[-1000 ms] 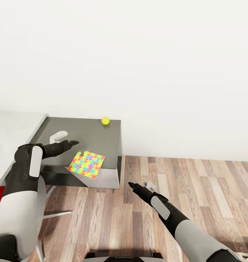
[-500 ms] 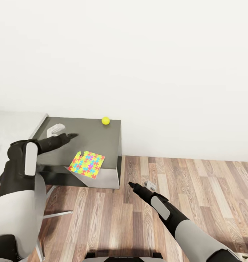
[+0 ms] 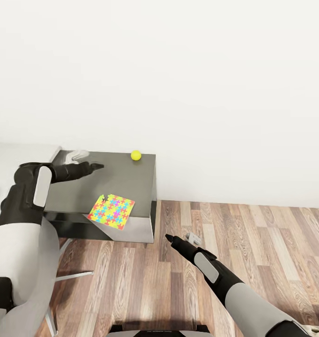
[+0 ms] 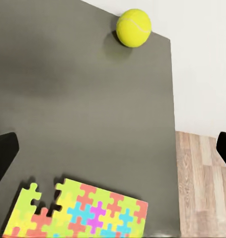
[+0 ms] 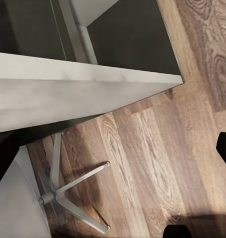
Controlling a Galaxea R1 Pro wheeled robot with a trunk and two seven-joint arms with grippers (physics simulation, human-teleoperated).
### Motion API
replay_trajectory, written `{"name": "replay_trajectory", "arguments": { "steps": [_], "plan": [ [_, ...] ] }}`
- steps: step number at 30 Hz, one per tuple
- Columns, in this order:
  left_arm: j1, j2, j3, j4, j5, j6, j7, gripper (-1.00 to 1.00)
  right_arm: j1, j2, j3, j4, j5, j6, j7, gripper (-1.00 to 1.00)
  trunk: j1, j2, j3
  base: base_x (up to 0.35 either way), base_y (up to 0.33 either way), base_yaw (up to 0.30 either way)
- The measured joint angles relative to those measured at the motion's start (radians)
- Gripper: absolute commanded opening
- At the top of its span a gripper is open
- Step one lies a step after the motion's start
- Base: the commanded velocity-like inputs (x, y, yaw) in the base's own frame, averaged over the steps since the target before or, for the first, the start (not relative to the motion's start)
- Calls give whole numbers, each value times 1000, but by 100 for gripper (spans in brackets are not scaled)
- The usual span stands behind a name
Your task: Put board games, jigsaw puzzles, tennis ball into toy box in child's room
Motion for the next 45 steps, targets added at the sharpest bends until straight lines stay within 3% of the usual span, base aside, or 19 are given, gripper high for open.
{"name": "replay_trajectory", "arguments": {
  "steps": [3, 6, 8, 12, 16, 22, 26, 30, 32, 34, 37, 45],
  "plan": [
    [-36, 15, -27, 120, 3, 0, -65, 100, 0, -1, 1, 0, 0, 0, 1, 100, 0, 0, 0, 0, 0, 0],
    [-71, 35, -42, 242, -3, 0, -256, 100, 0, -1, 1, 0, 0, 1, 1, 100, 0, 0, 0, 0, 0, 0],
    [-85, 56, -58, 274, -7, 1, -350, 100, 0, -1, 1, 0, 0, 1, 1, 100, 0, 0, 0, 0, 0, 0],
    [-110, 114, -118, 301, -9, 1, -457, 100, 0, -1, 1, 0, 0, 1, 1, 100, 0, 0, 0, 0, 0, 0],
    [-125, 142, -139, 307, -8, 1, -482, 100, 0, -1, 1, 0, 0, 1, 1, 100, 0, 0, 0, 0, 0, 0],
    [-171, 144, -146, 366, -9, 1, -510, 100, 0, -1, -3, 1, -3, 4, 2, 100, 0, 0, 0, 0, 0, 0],
    [-204, 140, -149, 475, -11, 1, -617, 100, 0, 1, -10, 1, -13, 9, 7, 100, 0, 0, 0, 0, 0, 0],
    [-215, 138, -156, 508, -14, 1, -687, 100, 0, 13, -11, 2, -46, 7, 9, 100, 0, 0, 0, 0, 0, 0],
    [-217, 137, -174, 516, -17, 1, -700, 100, 0, 28, -11, 1, -68, 10, 9, 100, 0, 0, 0, 0, 0, 0],
    [-219, 137, -219, 527, -20, 0, -710, 100, 0, 40, -12, 1, -82, 15, 12, 100, 0, 0, 0, 0, 0, 0],
    [-219, 138, -265, 540, -17, 0, -719, 100, 0, 42, -14, 1, -91, 38, 15, 100, 0, 0, 0, 0, 0, 0],
    [-220, 145, -286, 547, -8, 0, -727, 100, 0, 47, -15, -5, -95, 96, 82, 100, 0, 0, 0, 0, 0, 0]
  ]
}}
